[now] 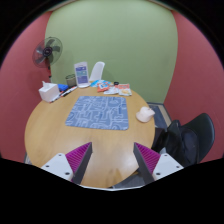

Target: Arrange mouse

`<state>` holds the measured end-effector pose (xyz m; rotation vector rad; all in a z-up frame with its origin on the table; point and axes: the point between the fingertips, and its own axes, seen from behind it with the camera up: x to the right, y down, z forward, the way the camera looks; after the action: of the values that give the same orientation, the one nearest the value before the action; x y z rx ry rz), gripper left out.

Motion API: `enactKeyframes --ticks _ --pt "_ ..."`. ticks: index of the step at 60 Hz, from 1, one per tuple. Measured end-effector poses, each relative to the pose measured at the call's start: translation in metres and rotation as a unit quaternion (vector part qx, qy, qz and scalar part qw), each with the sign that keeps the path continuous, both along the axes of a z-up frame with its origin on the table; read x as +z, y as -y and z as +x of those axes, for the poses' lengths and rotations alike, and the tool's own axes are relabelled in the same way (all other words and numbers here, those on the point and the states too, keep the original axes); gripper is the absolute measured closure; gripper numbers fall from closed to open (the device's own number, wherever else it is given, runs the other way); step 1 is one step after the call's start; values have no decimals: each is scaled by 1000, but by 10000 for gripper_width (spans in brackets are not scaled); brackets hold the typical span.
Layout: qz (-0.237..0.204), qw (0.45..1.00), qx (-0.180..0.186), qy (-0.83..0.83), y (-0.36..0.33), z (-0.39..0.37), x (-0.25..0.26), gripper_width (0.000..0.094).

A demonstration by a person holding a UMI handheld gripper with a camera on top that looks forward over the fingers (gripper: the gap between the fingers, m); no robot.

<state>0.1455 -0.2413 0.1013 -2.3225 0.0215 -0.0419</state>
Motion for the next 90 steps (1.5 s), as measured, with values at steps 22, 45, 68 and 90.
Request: enactKeyframes --ticks 22,45,68,90 --pt "40 998 -56 -4 -149 138 -71 102" --pt "43 996 -74 -12 -235 167 -99 118" --pt "43 997 -68 20 -263 179 -104 500" --pt "170 978 -116 41 -269 166 81 539"
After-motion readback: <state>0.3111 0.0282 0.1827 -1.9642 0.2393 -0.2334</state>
